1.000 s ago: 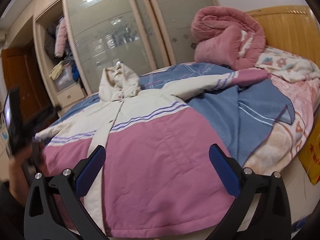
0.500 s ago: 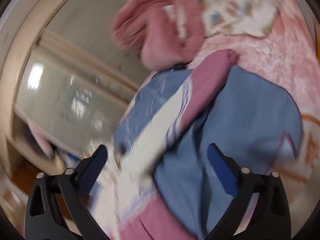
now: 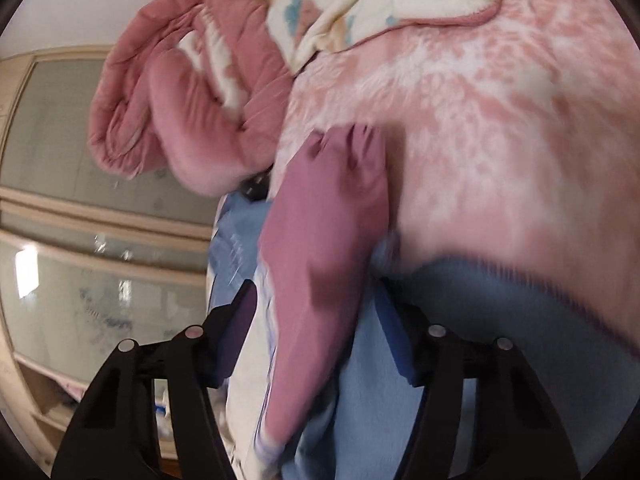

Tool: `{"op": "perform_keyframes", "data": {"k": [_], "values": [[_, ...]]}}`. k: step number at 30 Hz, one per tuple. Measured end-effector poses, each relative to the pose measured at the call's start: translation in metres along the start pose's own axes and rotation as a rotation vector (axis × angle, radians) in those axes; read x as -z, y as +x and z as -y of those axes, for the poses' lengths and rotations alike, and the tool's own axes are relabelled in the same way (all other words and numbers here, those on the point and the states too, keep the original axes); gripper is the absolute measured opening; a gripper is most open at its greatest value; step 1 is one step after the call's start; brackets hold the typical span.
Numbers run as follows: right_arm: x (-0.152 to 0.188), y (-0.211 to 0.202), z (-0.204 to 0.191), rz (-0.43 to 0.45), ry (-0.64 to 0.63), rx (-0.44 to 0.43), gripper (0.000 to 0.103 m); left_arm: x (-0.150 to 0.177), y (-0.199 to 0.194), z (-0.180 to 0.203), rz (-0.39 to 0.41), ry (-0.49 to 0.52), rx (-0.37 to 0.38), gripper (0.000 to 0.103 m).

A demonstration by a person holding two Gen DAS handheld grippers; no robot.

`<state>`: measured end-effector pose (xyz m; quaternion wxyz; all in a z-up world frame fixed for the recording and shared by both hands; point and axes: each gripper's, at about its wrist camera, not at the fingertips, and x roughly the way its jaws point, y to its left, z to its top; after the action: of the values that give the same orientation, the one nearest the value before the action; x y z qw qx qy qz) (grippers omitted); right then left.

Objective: Fold large clothes
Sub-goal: 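Grasp the pink cuff with the right tool, lay it across the chest, release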

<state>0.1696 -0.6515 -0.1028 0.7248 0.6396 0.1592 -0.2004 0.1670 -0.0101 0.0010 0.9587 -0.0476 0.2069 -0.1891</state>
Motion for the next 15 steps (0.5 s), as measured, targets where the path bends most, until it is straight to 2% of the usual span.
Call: {"op": "perform_keyframes", "data": {"k": [2,3,4,5,6,9,12,15], "values": [[-0.007,0.01,-0.002,0.018,-0.002,0.018,0.061,0.002,0.0,-0.003,-0.009,0.006,-0.008,0.101],[-0.01,0.012,-0.006,0.031,-0.019,0.023,0.056,0.003,0.001,-0.004,-0.017,0.005,-0.013,0.101],[-0.011,0.014,-0.013,0.047,-0.055,0.038,0.044,0.004,0.003,-0.007,-0.026,0.001,-0.016,0.101],[-0.011,0.015,-0.019,0.053,-0.086,0.038,0.036,0.003,0.004,-0.009,-0.031,-0.003,-0.017,0.101],[-0.013,0.018,-0.025,0.057,-0.104,0.041,0.023,0.003,0.005,-0.011,-0.036,-0.008,-0.018,0.101],[-0.01,0.015,-0.048,0.085,-0.183,0.041,0.008,0.002,0.003,-0.015,-0.035,-0.021,-0.023,0.101],[0.003,0.005,-0.081,0.118,-0.288,0.0,0.005,0.0,-0.002,-0.018,-0.02,-0.034,-0.017,0.101],[0.048,-0.011,-0.145,0.179,-0.539,0.012,0.005,-0.003,-0.006,-0.019,-0.007,-0.048,-0.011,0.101]]}}
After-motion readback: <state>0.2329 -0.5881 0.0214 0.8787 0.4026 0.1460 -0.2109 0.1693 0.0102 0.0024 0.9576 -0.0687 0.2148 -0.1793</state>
